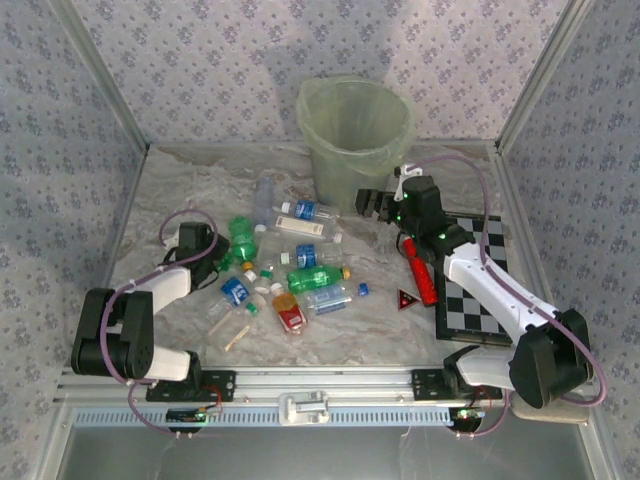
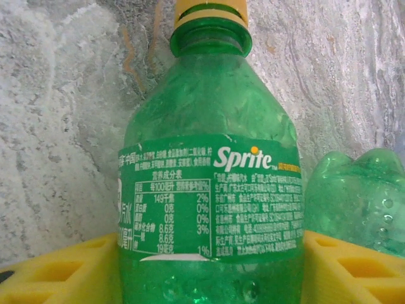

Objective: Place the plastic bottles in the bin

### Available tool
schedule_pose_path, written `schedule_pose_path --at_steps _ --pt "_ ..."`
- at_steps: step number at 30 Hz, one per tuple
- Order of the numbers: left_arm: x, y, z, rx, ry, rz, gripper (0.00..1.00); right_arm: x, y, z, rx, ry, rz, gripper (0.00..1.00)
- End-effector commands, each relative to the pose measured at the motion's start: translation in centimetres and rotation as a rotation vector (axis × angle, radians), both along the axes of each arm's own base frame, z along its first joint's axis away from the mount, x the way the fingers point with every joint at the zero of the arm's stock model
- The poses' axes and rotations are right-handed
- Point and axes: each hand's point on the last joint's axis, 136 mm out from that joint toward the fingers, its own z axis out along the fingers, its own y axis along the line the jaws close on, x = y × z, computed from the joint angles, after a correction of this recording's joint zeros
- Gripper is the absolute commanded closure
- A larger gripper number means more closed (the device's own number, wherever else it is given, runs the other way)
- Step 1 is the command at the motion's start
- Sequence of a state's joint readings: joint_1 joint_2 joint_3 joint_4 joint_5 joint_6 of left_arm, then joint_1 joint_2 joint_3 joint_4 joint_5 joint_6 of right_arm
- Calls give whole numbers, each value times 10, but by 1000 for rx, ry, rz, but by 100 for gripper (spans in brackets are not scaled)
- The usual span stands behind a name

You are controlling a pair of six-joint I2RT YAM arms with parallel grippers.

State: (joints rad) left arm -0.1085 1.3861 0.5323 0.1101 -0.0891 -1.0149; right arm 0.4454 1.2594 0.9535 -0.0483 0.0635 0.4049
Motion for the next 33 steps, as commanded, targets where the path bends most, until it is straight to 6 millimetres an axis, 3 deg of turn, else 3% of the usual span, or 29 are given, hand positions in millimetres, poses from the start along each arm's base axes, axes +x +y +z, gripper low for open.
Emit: schedule_pose_path --at_steps 1,8,14,19,23,28,33 --pt "7 -3 9 -6 -38 -16 37 2 -3 1 14 0 -21 0" --pt "7 -2 18 6 -62 -26 40 2 -4 2 19 -3 -22 0" --pt "10 -2 46 40 -134 -60 42 2 -5 0 20 1 -28 0" --pt "14 -5 95 94 -261 -126 43 2 -6 -1 27 1 -32 0" --pt "18 -20 143 113 -384 -227 43 4 -5 -4 34 4 -33 0" --pt "27 -52 207 108 -558 -390 43 5 -2 -6 49 8 -24 0" --pt "36 -99 269 100 -694 -574 43 4 1 -10 55 21 -14 0"
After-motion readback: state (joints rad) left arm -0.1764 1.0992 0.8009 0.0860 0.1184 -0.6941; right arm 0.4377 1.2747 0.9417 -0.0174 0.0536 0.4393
